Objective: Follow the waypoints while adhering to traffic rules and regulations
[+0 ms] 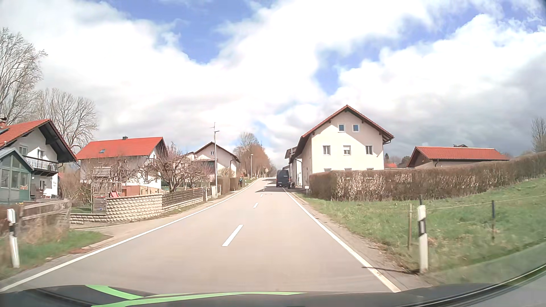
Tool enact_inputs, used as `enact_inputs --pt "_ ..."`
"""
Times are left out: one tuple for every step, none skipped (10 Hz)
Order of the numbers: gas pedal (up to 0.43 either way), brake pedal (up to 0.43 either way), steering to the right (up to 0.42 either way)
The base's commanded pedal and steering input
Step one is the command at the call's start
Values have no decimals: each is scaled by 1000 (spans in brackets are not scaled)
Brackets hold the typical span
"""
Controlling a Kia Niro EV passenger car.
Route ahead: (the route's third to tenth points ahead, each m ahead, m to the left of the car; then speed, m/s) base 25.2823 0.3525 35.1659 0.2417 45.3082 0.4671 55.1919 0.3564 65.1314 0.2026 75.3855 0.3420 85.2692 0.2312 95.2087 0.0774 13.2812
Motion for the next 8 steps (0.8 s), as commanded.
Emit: enact_inputs --pt "209 0 -9" --pt "209 0 -9" --pt "209 0 -11" --pt "209 0 -11" --pt "209 0 -11" --pt "209 0 -12" --pt "209 0 -11" --pt "209 0 -12"
